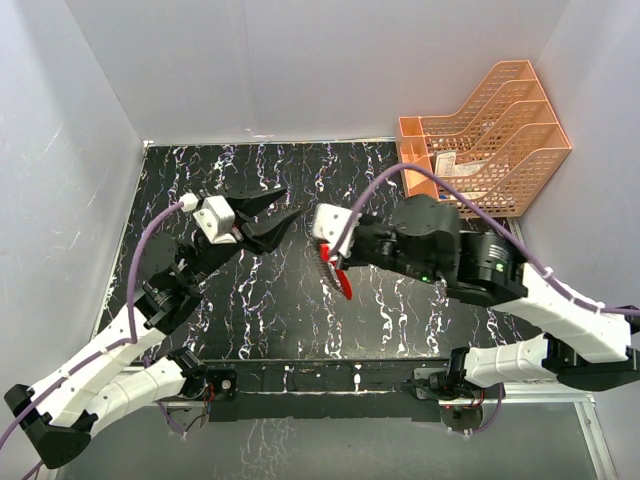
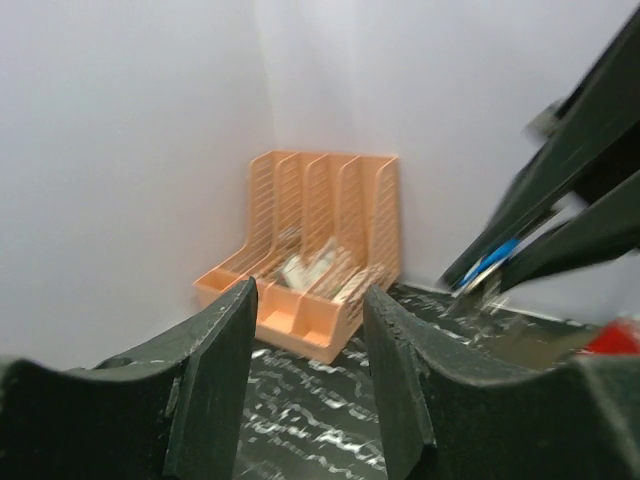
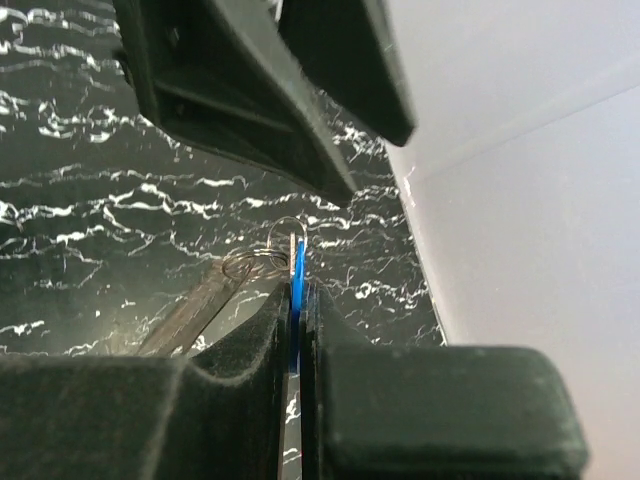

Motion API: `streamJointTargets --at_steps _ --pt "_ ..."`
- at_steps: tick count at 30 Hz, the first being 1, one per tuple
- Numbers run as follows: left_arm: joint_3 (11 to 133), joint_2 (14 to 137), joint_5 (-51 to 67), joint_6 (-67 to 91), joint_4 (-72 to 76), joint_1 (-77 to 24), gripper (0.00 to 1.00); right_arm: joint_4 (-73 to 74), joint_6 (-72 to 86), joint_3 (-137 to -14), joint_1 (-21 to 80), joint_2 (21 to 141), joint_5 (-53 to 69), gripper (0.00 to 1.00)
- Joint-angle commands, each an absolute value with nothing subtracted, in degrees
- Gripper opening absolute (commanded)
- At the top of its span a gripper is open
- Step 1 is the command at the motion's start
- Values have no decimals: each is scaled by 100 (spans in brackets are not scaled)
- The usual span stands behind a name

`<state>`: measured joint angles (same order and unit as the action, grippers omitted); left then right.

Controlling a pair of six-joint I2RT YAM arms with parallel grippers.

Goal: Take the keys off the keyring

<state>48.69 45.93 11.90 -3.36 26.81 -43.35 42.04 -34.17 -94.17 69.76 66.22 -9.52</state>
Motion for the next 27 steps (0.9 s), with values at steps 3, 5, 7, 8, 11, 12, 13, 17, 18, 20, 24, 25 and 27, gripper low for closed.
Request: streamJointTargets --at_steps 3,5,7,8,11,12,13,17,18,20,24,25,27 --pt "5260 4725 2367 528 3001 -4359 46 3792 -3401 -9246 7005 6629 -1296 0" --pt "5244 4803 2427 602 3045 -4359 46 3621 -3438 -9123 7005 6570 -1345 0" --pt "5199 4853 2376 579 3012 -4359 46 3469 -3454 -9032 7005 6513 -1404 0" --pt "5150 4857 2334 554 3003 -4359 46 3426 -3462 -9001 7005 6502 -1428 0" --pt "4964 4820 2160 406 2985 -4359 46 3359 -3468 -8957 7005 6476 -1463 0" --pt "4881 4798 2081 363 3033 -4359 45 3360 -3464 -8956 7005 6476 -1468 0" --pt "4807 4779 1988 350 3081 -4359 45 3358 -3467 -8951 7005 6475 -1483 0" --pt "4687 4713 2006 295 3117 -4358 45 3388 -3463 -8963 7005 6512 -1588 0" --pt "4663 4686 2023 273 3120 -4359 45 3403 -3466 -8971 7005 6520 -1614 0" --pt "4583 4617 2015 236 3119 -4363 45 3410 -3457 -8969 7005 6507 -1626 0" --pt "4454 4515 1920 182 3054 -4360 45 3353 -3449 -8915 7005 6463 -1640 0" --pt "4422 4505 1909 184 3079 -4360 45 3335 -3446 -8906 7003 6458 -1645 0" --pt "4379 4500 1912 252 3145 -4359 45 3315 -3458 -8903 7005 6457 -1663 0"
